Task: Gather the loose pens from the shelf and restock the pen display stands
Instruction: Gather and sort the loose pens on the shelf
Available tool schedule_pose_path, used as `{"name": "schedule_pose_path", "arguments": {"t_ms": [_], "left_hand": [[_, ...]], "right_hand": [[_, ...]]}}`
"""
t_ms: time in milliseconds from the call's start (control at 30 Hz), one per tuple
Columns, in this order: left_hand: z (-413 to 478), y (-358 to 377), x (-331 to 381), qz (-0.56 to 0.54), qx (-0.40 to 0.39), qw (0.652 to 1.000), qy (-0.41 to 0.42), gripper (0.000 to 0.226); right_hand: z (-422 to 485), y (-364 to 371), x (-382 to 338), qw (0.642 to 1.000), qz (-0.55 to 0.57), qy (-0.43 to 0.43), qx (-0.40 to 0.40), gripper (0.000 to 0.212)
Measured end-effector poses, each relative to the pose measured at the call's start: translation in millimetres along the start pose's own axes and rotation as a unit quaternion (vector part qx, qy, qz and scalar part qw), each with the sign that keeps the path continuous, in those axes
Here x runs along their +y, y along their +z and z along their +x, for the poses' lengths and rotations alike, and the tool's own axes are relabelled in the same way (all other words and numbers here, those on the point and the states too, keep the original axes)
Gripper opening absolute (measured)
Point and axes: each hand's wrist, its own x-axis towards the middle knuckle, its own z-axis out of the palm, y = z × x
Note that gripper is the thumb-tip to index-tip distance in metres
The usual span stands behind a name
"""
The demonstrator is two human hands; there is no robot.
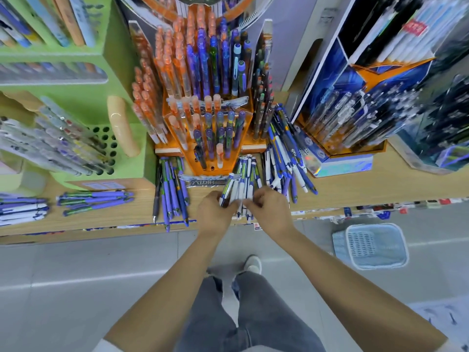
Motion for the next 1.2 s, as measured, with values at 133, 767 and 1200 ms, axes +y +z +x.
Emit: {"name": "schedule_pose_path", "arguments": {"t_ms": [133,767,1200], "left_hand": [[8,-4,-1,0.01,-0.061,0.998,-0.001,0.04],[-1,-3,-4,-0.141,-0.138,0.98,-0.027,0.043],[-9,-6,2,-0.225,-0.24,0.937,-0.113,0.03]], "right_hand": [[0,-1,1,0.999,0.034,0.0,-0.007,0.029],[-5,-9,-1,0.955,0.274,0.072,-0.085,0.02],[-16,-16,7,0.958,0.275,0.052,-0.062,0.031]]}}
